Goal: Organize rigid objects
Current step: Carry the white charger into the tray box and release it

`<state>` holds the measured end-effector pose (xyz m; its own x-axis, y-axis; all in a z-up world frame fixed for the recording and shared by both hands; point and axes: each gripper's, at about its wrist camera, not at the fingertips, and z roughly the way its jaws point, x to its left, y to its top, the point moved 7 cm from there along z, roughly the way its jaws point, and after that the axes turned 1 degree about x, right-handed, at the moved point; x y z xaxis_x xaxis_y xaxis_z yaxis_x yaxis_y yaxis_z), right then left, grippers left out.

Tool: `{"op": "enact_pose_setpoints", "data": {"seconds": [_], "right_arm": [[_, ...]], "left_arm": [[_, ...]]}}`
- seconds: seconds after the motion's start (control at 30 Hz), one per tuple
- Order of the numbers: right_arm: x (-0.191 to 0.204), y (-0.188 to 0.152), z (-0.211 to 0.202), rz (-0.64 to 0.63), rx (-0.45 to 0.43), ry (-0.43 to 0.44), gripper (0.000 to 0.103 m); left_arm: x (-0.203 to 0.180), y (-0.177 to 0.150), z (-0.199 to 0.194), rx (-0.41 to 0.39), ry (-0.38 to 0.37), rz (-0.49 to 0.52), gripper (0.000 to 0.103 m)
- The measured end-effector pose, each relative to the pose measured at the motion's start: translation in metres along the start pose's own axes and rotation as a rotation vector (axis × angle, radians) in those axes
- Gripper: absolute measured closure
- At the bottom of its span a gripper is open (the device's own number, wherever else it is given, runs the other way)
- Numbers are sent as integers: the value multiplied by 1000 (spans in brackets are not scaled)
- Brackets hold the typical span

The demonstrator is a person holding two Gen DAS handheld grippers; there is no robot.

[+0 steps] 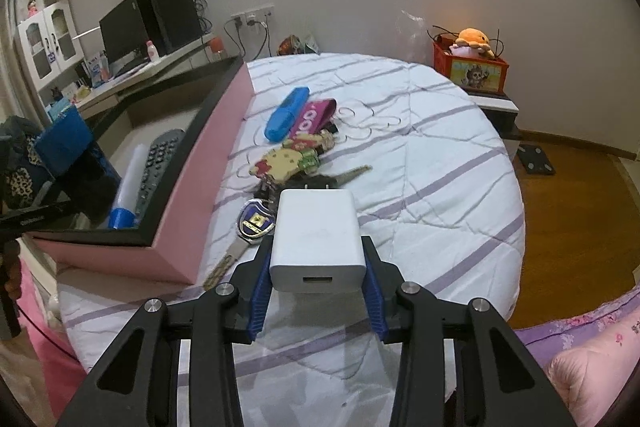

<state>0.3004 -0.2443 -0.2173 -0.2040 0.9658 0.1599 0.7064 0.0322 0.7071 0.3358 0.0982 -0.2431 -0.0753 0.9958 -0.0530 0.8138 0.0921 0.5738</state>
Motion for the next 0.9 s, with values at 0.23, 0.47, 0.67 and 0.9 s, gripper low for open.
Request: {"op": "enact_pose_setpoints", "data": {"seconds": [0.23,0.47,0.67,0.9], "right_arm": [[9,17,-18,-19,-56,5,62],[30,36,-23,-58,-84,29,62],[61,52,-18,-129,-88,59,62],[111,71,11,-266,-57,92,62]], "left_arm": [[-1,1,0,0,2,1,88],[-1,1,0,0,2,1,89],[-1,1,0,-1,1,0,89],[-4,1,0,-3,-5,0,89]]}}
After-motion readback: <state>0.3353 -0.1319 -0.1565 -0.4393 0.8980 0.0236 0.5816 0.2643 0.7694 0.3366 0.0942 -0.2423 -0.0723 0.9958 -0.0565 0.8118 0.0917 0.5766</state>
